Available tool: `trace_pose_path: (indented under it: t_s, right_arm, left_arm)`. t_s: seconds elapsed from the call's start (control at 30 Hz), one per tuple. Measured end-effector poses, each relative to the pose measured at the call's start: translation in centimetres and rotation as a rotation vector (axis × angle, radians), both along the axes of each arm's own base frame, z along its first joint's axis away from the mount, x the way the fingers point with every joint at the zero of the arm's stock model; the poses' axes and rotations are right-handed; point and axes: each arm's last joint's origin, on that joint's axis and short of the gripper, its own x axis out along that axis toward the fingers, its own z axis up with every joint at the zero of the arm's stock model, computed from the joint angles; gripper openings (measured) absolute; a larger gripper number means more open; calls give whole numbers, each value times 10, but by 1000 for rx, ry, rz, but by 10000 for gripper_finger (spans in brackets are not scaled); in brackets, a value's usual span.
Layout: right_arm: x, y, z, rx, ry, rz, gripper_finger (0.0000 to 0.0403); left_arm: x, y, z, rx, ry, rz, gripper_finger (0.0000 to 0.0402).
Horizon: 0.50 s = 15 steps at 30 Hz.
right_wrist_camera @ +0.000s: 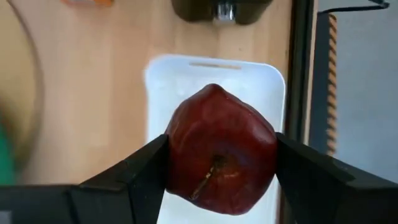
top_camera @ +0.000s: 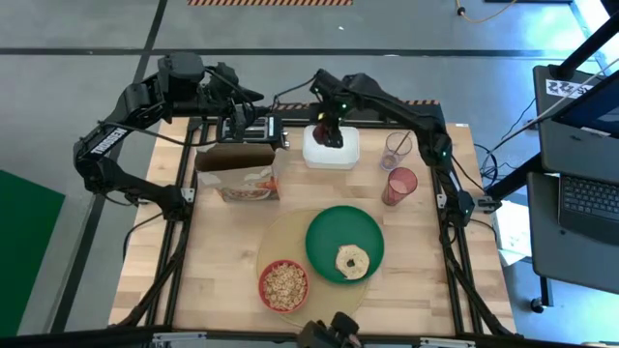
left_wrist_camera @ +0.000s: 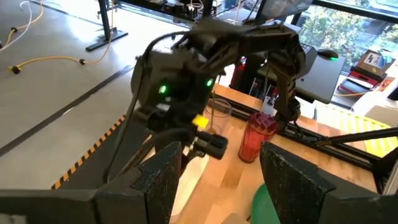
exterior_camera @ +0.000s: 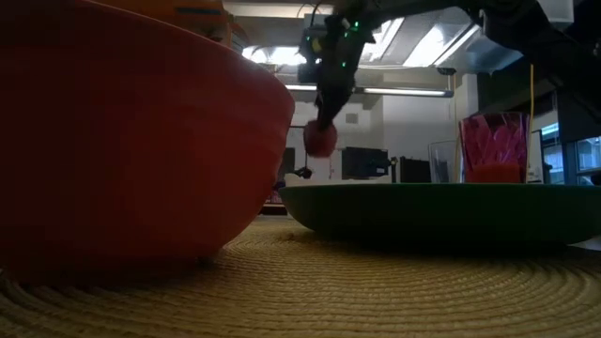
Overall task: Arrange a breakfast setting
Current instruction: Put the apple on the green plate
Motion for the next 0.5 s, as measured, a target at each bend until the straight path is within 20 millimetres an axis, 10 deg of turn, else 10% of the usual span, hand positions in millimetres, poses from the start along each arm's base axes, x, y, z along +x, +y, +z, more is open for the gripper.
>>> trace_pose_path:
  t_s: [0.17, 0.5]
  right_arm:
    - [0, 33, 17, 66, 19, -25, 261]
    - [25, 163, 25, -49, 110, 46, 258]
  left_arm:
    - [0, 0, 0, 0, -1, -1, 212]
    - [0, 0, 0, 45, 14, -23, 212]
